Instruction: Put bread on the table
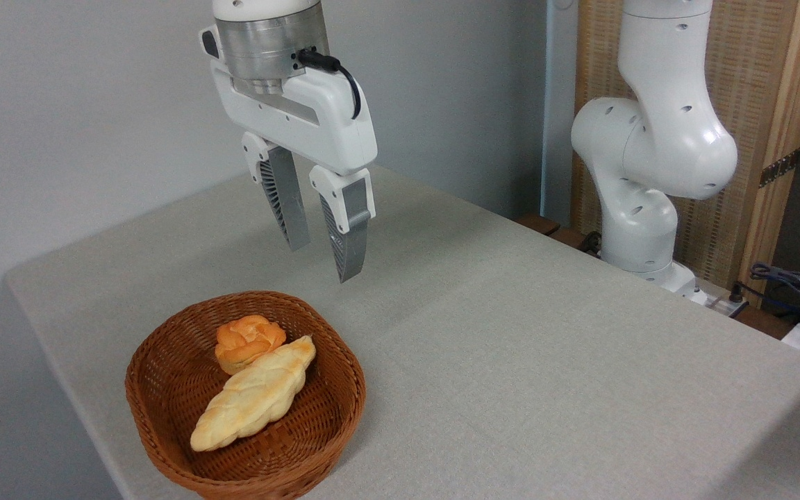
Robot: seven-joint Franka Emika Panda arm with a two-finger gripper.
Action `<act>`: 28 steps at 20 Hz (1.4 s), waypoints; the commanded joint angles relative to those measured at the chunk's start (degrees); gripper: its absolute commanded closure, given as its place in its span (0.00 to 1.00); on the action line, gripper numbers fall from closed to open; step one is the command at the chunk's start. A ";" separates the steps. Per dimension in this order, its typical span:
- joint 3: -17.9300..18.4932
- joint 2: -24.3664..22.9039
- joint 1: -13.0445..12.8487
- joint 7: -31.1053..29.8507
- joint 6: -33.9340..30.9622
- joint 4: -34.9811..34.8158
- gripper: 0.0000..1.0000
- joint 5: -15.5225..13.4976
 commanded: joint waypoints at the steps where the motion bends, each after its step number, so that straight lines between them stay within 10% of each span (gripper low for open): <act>1: 0.19 -0.55 0.18 0.66 0.14 -0.56 0.00 -0.86; 18: 0.19 -0.47 0.18 0.57 0.40 -0.65 0.00 -1.12; 28: -0.42 3.13 -2.10 -10.76 14.36 -1.43 0.00 -5.52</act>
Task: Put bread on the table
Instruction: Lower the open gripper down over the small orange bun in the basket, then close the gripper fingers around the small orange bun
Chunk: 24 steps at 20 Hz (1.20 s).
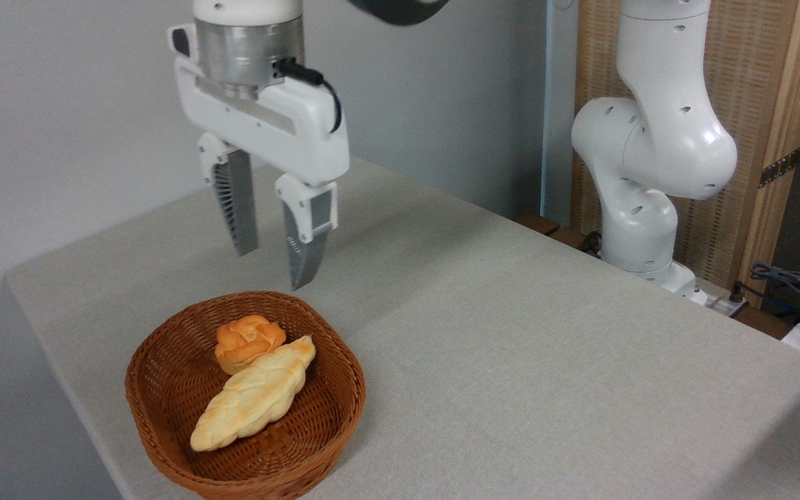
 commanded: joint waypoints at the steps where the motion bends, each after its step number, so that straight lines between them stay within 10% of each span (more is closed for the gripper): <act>1: -0.63 1.66 -1.30 -4.26 5.93 -1.46 0.00 -0.94; 7: -3.36 3.51 -1.30 -14.63 12.80 -5.32 0.00 -4.44; 24: -7.93 6.06 -1.30 -17.81 21.94 -14.20 0.00 -6.30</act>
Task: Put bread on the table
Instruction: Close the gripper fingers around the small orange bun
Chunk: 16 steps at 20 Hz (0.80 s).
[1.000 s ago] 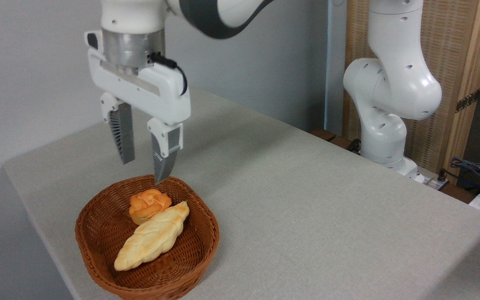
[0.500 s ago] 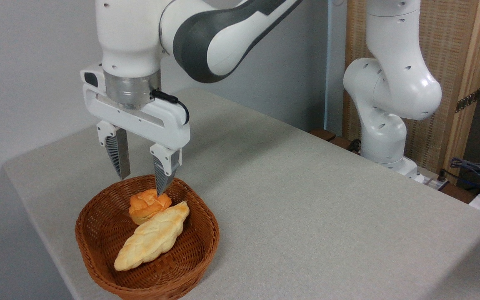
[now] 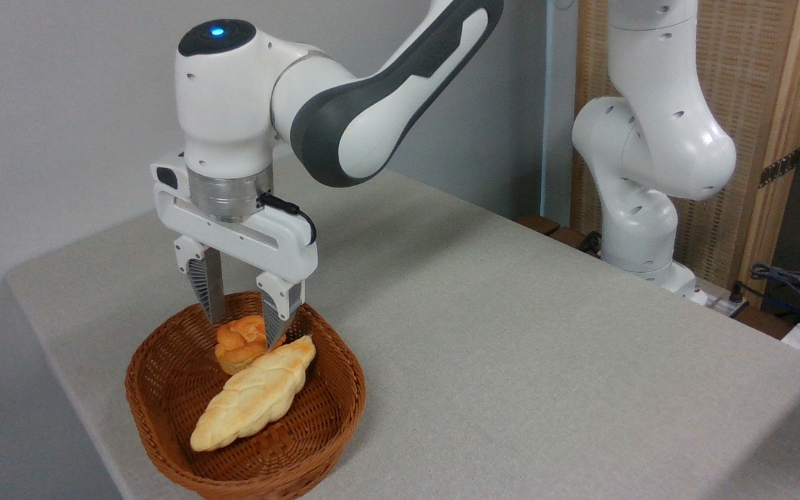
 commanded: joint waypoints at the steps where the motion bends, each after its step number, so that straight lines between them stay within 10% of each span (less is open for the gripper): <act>1: -0.40 -0.18 0.05 -0.70 1.25 -0.65 0.00 -1.10; 16: -1.37 1.31 0.14 -0.44 3.01 -1.53 0.00 -0.40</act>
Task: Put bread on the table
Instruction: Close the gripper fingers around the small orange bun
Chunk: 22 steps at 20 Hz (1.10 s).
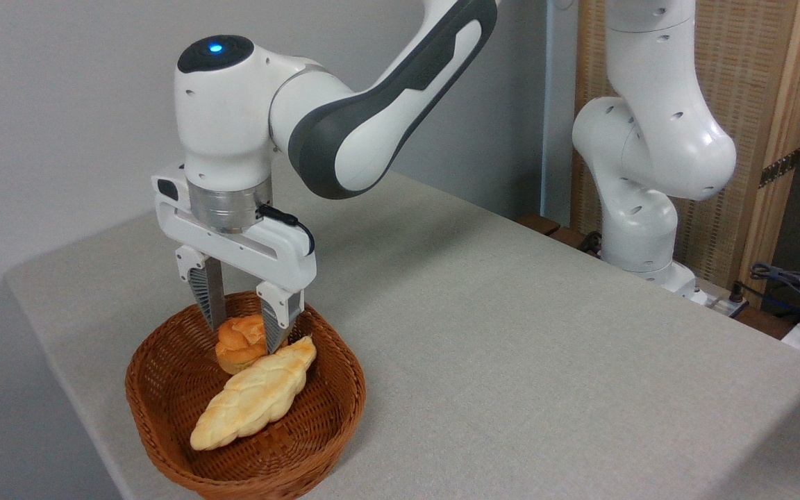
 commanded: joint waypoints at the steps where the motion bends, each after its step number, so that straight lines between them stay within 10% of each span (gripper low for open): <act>1: -0.95 0.20 0.06 -0.22 2.10 -1.12 0.02 -0.40; 10: -0.96 0.29 0.32 1.36 2.90 -1.47 0.56 -0.40; 22: -0.16 -0.33 0.76 2.59 2.90 -0.77 0.61 -2.51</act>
